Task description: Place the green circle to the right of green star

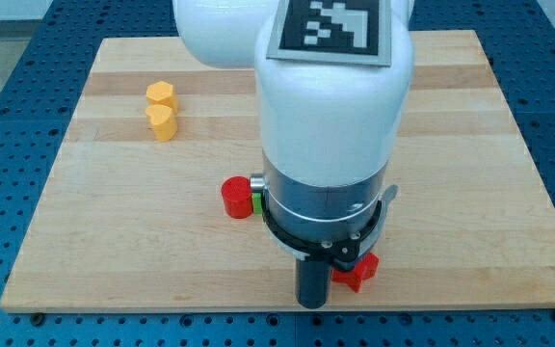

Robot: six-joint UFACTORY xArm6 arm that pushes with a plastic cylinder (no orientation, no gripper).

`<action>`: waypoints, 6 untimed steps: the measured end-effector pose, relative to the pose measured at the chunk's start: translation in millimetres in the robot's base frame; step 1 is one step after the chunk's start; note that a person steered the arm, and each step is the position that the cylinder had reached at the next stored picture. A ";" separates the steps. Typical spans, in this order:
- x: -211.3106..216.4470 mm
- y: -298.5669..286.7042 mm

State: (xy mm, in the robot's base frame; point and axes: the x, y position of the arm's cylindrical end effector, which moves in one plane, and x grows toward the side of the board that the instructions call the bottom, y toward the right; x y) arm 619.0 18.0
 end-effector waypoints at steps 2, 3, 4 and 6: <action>-35.5 100.9; -32.7 101.5; -31.4 95.7; -55.0 54.4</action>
